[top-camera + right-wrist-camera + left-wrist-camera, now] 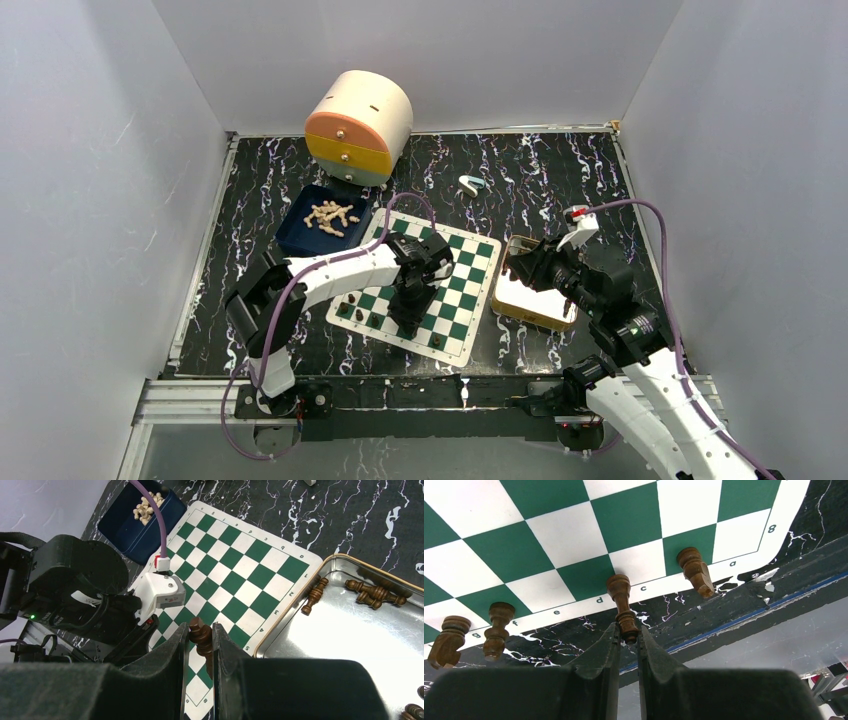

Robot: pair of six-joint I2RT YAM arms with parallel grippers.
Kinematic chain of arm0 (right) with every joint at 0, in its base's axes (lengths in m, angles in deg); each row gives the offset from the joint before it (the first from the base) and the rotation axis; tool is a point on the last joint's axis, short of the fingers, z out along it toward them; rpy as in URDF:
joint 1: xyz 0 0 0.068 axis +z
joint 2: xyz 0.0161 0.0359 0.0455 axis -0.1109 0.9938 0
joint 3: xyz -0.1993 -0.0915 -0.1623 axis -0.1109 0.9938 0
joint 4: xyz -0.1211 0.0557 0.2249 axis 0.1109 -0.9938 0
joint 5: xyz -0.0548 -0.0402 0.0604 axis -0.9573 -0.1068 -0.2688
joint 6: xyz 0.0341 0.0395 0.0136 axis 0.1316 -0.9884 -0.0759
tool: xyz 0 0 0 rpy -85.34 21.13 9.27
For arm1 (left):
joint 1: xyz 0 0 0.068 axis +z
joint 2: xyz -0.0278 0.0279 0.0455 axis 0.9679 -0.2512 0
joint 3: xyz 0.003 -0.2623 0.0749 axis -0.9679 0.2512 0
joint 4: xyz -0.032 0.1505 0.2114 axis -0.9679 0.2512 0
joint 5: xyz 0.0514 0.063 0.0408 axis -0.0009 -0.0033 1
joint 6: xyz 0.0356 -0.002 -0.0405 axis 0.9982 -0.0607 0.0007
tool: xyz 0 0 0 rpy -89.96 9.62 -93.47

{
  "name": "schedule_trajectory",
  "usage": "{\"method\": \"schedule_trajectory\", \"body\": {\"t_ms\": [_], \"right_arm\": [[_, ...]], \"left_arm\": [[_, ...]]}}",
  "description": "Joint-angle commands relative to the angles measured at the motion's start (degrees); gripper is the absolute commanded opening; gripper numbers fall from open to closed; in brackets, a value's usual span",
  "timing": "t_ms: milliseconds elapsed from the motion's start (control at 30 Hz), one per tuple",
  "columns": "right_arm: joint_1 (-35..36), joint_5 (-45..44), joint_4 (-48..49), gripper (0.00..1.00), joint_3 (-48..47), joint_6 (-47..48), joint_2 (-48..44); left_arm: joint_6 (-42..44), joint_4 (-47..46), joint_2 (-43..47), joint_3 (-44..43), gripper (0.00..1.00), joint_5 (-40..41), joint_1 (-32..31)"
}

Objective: Set up the chess pieces on the board
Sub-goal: Place the chess piece on the chessboard.

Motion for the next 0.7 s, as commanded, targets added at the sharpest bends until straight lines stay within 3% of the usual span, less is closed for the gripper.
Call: {"method": "schedule_trajectory", "body": {"t_ms": [0,300,667], "right_arm": [[0.34,-1.07,2.38,0.16,-0.45,0.55,-1.17],[0.32,-0.47,2.42,0.17,-0.8,1.25,-0.55],[0.35,-0.95,2.12,0.17,-1.02,0.99,-1.98]], "left_arm": [[0.09,1.41,-0.32,-1.16,0.08,0.13,-0.67],[-0.51,1.41,-0.59,-2.3,0.25,1.51,-1.23],[-0.01,1.75,0.39,-4.74,0.32,4.78,-1.75]]}}
